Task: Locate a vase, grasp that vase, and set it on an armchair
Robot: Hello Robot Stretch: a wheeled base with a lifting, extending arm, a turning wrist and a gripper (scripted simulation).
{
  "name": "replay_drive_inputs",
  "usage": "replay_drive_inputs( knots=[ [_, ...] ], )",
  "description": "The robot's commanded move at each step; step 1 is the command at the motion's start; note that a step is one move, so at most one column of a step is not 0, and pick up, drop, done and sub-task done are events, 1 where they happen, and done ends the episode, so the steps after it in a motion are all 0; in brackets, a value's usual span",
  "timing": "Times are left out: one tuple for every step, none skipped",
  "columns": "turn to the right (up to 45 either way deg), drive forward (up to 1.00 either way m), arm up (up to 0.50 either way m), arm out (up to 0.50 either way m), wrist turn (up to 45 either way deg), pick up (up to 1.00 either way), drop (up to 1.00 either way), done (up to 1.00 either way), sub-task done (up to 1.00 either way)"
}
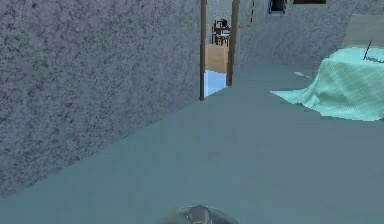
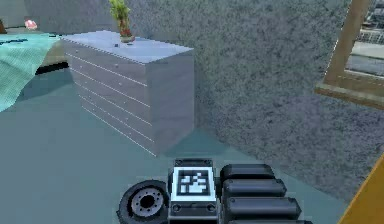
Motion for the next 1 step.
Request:
replay_drive_inputs(
  knots=[
    [0.0, 0.3, 0.0, 0.0, 0.0, 0.0, 0.0, 0.0, 0.0]
  ],
)
